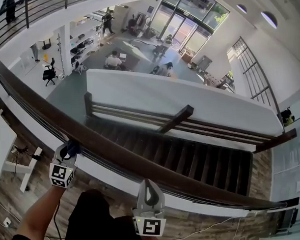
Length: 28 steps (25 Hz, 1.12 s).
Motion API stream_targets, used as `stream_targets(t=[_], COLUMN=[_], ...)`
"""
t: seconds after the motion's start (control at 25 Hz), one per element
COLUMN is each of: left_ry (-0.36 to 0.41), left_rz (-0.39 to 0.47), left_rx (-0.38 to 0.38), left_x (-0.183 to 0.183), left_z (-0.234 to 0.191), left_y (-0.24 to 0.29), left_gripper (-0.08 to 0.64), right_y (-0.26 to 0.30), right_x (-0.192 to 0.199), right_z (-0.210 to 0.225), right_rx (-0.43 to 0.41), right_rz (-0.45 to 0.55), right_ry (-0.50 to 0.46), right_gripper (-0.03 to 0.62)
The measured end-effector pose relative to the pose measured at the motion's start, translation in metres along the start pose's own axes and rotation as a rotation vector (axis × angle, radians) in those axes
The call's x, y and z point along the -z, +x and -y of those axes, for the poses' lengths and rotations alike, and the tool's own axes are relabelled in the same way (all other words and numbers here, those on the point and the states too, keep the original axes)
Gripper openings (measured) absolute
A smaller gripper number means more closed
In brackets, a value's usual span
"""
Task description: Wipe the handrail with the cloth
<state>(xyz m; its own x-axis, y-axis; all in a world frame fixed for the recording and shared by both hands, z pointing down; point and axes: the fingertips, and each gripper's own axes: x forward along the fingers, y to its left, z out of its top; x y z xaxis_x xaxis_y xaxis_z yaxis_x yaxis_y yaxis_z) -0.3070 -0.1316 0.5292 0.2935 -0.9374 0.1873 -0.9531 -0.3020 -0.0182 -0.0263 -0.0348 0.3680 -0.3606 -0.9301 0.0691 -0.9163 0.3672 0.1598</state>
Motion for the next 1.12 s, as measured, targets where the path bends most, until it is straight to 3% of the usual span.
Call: stream_targets(t=[0.16,0.68,1.12], left_ry=[-0.029,-0.056,-0.066], left_rz=[-0.002,-0.097,-0.12], left_rx=[0.056,0.101,0.115], left_x=[0.012,0.041,0.051], left_z=[-0.003,-0.011,0.01], left_y=[0.014,0.027,0.034], left_gripper=[0.057,0.055,0.055], right_y=[0.009,0.01,-0.008], right_x=[-0.006,-0.013,-0.006], right_z=[-0.008,-0.029,-0.013], right_rx=[0.023,0.042,0.08], right_rz=[-0.008,-0.046,-0.091], right_ry=[0.016,0.048,0.041], right_gripper=[0.002,0.002,0.002])
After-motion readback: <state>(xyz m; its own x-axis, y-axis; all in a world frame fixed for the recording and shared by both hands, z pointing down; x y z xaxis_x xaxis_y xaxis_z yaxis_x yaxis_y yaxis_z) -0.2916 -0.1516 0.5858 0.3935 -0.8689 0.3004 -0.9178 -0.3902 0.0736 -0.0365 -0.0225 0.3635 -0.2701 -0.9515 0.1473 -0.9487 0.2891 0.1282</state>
